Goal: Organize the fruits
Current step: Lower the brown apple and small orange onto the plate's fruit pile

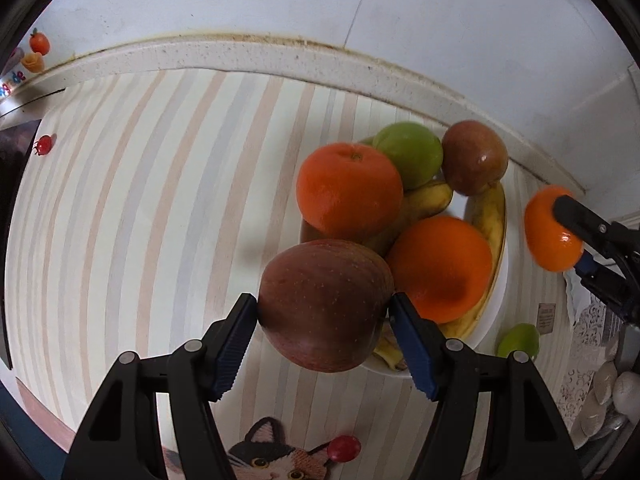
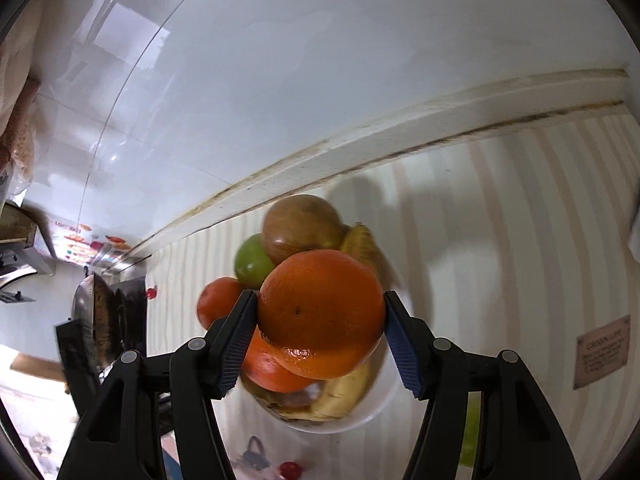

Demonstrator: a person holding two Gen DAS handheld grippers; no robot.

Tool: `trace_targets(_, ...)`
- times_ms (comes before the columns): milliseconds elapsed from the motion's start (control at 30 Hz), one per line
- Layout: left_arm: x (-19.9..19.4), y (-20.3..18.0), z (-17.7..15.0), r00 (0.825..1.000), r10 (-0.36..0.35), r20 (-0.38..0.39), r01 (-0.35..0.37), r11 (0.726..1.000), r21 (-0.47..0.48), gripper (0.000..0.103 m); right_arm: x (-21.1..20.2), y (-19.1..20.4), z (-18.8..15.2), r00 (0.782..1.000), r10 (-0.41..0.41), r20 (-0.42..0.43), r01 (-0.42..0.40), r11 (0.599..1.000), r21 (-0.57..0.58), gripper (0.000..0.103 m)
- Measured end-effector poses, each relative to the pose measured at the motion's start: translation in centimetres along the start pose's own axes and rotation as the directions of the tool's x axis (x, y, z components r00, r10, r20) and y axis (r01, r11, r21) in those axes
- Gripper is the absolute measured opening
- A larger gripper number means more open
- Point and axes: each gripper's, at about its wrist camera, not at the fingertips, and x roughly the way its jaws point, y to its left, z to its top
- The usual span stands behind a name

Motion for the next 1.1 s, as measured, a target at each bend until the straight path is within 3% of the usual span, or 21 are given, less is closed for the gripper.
trace_targets(300,-1.0,0.0,0.6,0.999,-0.034,0.007,0.034,0.999,-0.021,0.063,4.4,1.7,1.1,0.996,-0.025,-0.087,0.023,0.999,-0.024,0.066)
trace_targets(667,-1.0,0.6,0.5,0.997,-0.081,0.013,0.081,0.996,-0.034,0.062,4.6,1.7,1.1,0.994,-0.036,-0.1,0.035,0.999,-0.007,0.067)
trace_targets(933,-2.2,-1.3,0.2,0.997,-0.074,0.035,0.072,0.996,0.043,0.052,4.4,2.1,1.0,0.994,-0.046,-0.095,0.043,0.999,-0.028,0.067)
trace_targets(1100,-1.8,-1.2,0.2,0.994,-0.09,0.061,0.085,0.994,0.075,0.056,4.4,1.7,1.0,0.994,-0.035,-0.099,0.035,0.999,-0.004,0.067)
